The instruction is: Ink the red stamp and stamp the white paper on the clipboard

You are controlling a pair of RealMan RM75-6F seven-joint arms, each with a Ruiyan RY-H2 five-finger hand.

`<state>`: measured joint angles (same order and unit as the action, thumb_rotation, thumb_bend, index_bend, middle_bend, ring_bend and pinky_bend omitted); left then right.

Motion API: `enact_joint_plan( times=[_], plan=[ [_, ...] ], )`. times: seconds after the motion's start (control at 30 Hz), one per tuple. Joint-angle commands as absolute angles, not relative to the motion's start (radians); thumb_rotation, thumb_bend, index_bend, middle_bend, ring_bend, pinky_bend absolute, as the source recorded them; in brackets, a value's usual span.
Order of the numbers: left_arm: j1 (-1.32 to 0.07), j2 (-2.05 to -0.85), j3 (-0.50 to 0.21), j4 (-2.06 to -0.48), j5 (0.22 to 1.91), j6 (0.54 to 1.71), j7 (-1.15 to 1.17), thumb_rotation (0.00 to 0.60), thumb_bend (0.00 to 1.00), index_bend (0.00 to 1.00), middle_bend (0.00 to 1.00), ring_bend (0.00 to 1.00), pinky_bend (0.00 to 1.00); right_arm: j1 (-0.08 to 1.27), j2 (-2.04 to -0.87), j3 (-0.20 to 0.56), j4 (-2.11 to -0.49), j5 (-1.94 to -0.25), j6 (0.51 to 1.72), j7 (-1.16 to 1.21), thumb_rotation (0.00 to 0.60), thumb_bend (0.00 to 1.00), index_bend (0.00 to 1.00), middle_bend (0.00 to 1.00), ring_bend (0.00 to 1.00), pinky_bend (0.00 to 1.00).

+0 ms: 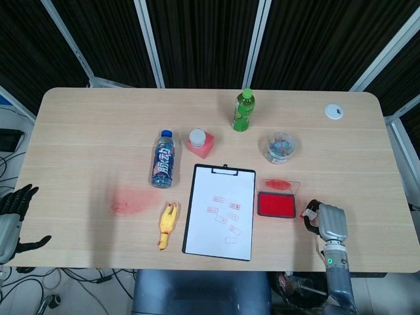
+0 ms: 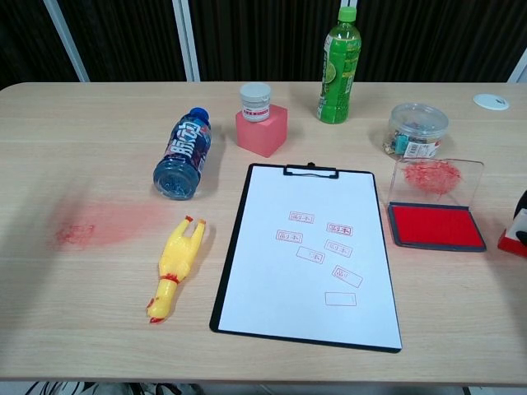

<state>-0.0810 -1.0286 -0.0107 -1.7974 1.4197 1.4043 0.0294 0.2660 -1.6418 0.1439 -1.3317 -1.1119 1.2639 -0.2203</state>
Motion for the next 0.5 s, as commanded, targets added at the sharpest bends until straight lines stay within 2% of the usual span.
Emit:
enact_joint_plan(
  times=[0.03,0.5],
  plan=[
    [-0.08,-1.029,-0.011,-1.797,1.42,1.406,0.029,0.6,0.0,0.0,0.0,0.0,0.0,0.266,-1.644,0.146,-1.33,-1.113,1.261,-0.221,0.6,0.46,0.82,0.62,0.69,0.69],
    [-0.08,-1.029,-0.011,-1.797,1.421,1.405,0.03,0.6,0.0,0.0,0.0,0.0,0.0,0.26,-1.643,0.152,-1.335,-1.108,1.252,-0.243,0.6,0.44,0.78,0.59,0.66,0.67]
  ],
)
